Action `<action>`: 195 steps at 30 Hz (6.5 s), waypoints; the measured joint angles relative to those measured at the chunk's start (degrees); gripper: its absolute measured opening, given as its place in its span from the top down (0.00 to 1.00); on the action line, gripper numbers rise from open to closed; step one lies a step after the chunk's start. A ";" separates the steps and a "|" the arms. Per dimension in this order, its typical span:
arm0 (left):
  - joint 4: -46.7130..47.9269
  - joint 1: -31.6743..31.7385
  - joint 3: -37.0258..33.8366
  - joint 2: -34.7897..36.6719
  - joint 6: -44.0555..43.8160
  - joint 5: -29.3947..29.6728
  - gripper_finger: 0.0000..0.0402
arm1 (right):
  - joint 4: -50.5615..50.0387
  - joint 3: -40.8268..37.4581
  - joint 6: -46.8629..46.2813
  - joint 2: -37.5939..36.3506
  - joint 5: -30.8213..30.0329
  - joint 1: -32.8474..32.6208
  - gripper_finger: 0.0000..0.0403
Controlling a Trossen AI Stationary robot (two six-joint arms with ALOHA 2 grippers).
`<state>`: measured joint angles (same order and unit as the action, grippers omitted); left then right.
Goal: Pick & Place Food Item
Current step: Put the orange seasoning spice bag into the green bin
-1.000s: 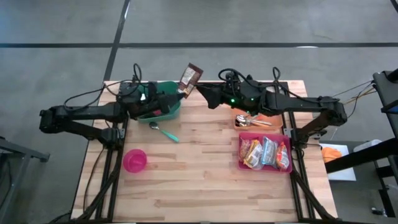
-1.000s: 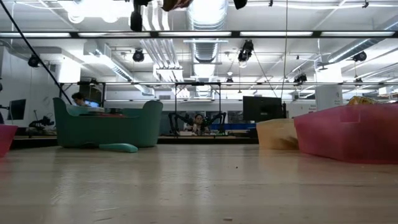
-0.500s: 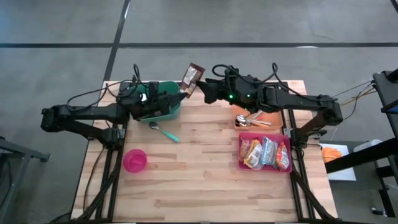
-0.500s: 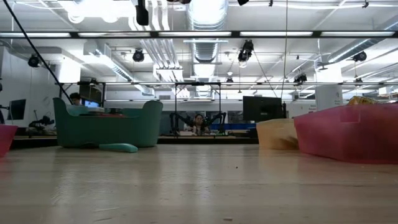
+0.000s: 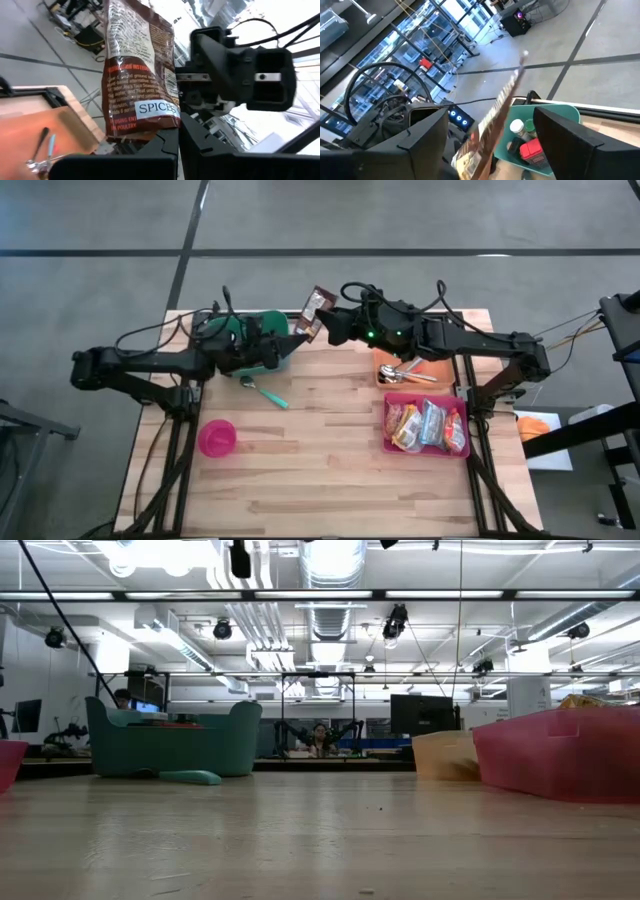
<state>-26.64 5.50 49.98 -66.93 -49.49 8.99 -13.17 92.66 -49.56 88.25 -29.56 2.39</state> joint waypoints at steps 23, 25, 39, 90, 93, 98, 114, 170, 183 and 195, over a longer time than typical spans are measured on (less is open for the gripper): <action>3.44 -0.26 3.36 -1.04 0.17 -7.73 0.99 | 1.44 0.17 8.73 -0.50 4.16 -0.68 0.94; 3.81 -0.26 3.36 -1.04 -0.49 -9.06 0.96 | 1.51 0.50 9.80 -0.50 4.76 -0.70 0.95; 4.35 -0.33 3.36 1.03 -5.74 -32.56 0.35 | -7.60 0.68 21.73 -2.31 21.61 -0.61 0.95; 37.83 5.42 17.24 -8.01 13.09 -62.69 0.54 | -2.90 0.81 23.62 5.46 55.10 -3.88 0.95; 37.44 5.42 17.31 -7.86 11.96 -62.83 0.69 | -2.93 0.72 23.61 5.46 55.10 -3.82 0.95; 36.76 5.42 17.31 -7.79 8.76 -63.07 0.95 | -2.99 0.68 23.62 5.51 55.09 -3.85 0.95; 37.57 5.43 17.31 -6.51 5.41 -60.49 1.00 | -2.77 0.68 20.15 5.51 54.97 -3.91 0.54; 78.33 29.49 17.06 -17.87 31.29 -11.52 1.00 | -15.39 -0.11 14.82 -3.76 29.38 -6.18 0.36; 65.15 29.53 8.50 -17.80 21.64 -7.45 1.00 | -15.37 -0.09 13.94 -3.76 29.42 -7.62 0.36; 61.65 27.94 3.22 -16.64 19.01 -4.03 1.00 | -15.37 -0.09 15.27 -3.76 29.42 -7.69 0.36</action>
<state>35.01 33.44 53.20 -83.57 -30.48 4.95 -28.53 92.57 -34.28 84.49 -0.14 -5.29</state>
